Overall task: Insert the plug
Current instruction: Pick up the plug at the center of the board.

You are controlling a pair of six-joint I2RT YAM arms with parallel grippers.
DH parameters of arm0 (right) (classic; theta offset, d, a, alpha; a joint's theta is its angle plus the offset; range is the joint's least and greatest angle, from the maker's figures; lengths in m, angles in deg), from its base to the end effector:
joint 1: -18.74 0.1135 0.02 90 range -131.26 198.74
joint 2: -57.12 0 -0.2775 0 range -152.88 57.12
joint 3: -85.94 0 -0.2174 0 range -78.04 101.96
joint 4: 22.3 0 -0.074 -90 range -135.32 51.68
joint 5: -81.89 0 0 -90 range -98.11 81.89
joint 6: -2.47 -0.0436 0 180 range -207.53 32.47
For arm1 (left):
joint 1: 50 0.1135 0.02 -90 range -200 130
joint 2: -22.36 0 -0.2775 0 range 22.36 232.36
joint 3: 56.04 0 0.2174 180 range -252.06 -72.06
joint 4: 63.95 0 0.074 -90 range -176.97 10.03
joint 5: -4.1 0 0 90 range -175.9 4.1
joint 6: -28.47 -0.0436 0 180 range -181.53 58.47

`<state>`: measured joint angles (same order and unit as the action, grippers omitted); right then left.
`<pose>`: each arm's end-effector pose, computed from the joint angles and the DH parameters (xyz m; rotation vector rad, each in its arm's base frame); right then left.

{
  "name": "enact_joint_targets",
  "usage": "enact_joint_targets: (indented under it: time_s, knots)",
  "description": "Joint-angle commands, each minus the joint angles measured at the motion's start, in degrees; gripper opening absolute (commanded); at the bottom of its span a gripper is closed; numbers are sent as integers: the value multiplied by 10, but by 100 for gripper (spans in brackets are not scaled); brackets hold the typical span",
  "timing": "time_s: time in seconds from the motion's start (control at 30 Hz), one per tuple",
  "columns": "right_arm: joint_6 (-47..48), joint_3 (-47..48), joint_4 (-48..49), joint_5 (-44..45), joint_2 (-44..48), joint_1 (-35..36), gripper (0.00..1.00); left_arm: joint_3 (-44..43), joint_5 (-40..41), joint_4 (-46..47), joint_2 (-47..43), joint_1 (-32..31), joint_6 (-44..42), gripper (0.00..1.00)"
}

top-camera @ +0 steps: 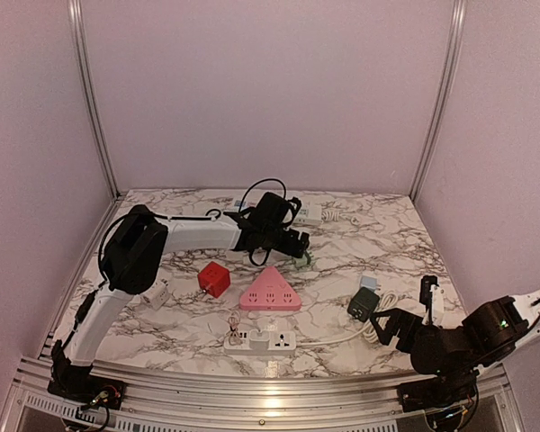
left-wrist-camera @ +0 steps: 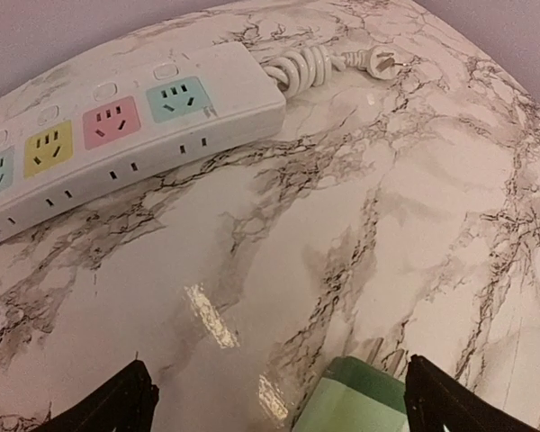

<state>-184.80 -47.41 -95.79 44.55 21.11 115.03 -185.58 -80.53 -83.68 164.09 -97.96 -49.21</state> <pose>0.0284 0.0585 0.2274 0.2818 2.1983 0.6562 0.3713 -0.4058 0.1774 0.6101 2.0824 -0.5168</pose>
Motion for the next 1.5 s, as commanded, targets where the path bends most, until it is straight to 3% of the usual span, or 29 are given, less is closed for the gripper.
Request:
enact_joint_targets:
  time_s: [0.0, 0.53, 0.7, 1.0, 1.27, 1.47]
  knots:
    - [-48, -3, -8, 37, 8, 5, 98, -19, -47, -29, 13, -7, -70, 99]
    - [-43, -5, 2, 30, 4, 5, 99, -13, -59, -85, 25, -6, -138, 99]
    - [-41, -6, 7, 29, 3, 5, 99, -23, -58, -87, 34, -6, -141, 94]
    - [-43, -4, 1, 30, 5, 5, 99, -22, -99, -89, 38, -7, -165, 78]
    - [-40, 17, -15, 38, 1, 5, 99, -32, -170, -88, 37, -7, -177, 39]
    - [-41, 30, -26, 41, -7, 5, 99, -31, -188, -83, 21, -7, -174, 29]
